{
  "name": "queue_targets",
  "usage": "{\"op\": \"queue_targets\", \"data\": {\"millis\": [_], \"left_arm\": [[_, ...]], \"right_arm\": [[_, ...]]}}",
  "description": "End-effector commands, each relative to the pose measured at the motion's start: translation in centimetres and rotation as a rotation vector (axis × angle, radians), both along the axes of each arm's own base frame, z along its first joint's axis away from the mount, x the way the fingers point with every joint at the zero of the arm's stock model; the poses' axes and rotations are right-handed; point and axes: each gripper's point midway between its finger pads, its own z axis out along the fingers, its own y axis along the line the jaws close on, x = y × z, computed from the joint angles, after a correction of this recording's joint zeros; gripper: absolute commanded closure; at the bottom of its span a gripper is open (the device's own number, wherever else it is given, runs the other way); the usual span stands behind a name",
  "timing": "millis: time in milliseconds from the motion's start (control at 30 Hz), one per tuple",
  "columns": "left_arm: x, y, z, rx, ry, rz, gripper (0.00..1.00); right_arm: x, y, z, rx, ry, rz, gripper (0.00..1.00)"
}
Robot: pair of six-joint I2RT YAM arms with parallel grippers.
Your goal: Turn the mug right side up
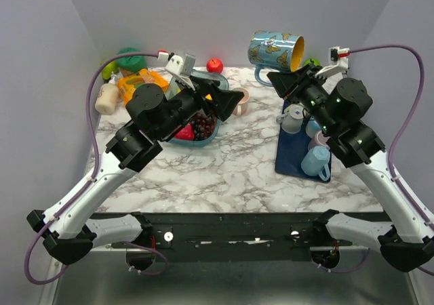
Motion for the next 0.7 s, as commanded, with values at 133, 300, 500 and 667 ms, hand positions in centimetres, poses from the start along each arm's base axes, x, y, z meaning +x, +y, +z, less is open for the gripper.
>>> {"op": "queue_targets", "data": {"millis": [133,300,500,667], "left_arm": [[1.2,3.2,-5.6,0.209,0.039,0.149,0.01],[1.5,3.6,-6.6,0.256,0.053,0.171,0.01],[1.7,3.9,-7.6,0.297,0.066,0.182,0.01],[1.8,4.1,-7.8,0.305,0.061,0.192,0.01]], "right_arm": [[5.4,-4.3,-5.3,-0.332,0.166,-0.338,0.99],[8.3,-4.3,-10.2,-0.490,0.299,-0.414,0.99],[10.5,-4.1,-15.0,-0.621,0.415,-0.468,0.99],[12.8,-3.5,-18.6,-0.714,0.459,-0.491,0.99]]}}
